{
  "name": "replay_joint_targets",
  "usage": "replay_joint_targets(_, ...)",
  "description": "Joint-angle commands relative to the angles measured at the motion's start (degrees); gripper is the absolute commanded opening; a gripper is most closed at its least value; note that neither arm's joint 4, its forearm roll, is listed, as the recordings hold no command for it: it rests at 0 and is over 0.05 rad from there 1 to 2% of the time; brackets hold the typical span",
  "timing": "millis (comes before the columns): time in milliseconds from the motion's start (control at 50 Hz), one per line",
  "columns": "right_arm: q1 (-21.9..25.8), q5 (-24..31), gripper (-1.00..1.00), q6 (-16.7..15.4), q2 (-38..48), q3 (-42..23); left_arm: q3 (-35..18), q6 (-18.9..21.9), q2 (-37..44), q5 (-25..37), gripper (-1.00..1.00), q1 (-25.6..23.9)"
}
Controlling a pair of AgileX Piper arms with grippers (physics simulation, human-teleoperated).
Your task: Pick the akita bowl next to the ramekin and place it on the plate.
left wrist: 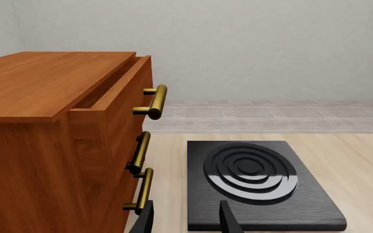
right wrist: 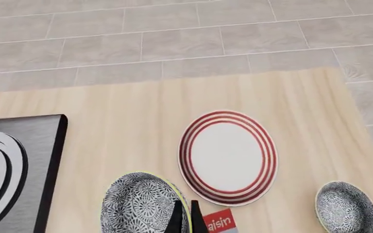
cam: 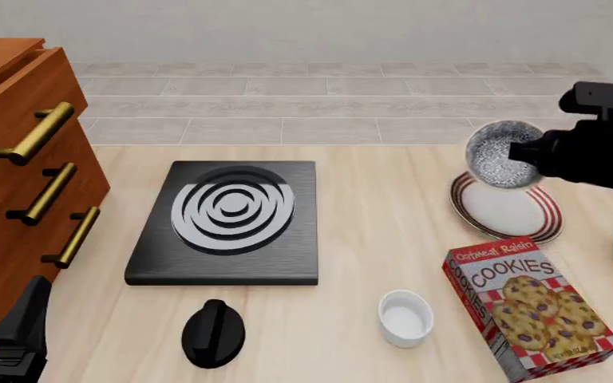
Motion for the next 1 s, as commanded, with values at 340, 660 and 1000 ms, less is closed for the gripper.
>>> replay_joint_targets(340,-1.8,-0.5,-1.0,1.7,4.6,-6.2,0.0,0.0,0.0,0.0,1.0,0.0)
replay_joint_targets(660,-2.7,-1.3,-1.0,3.3,7.7,-10.0,0.0,0.0,0.0,0.0,1.0,0.0)
replay_joint_targets(1000,-5.4,-2.3,-1.0,4.4,10.6,-13.2,0.0,0.0,0.0,0.0,1.0,0.0)
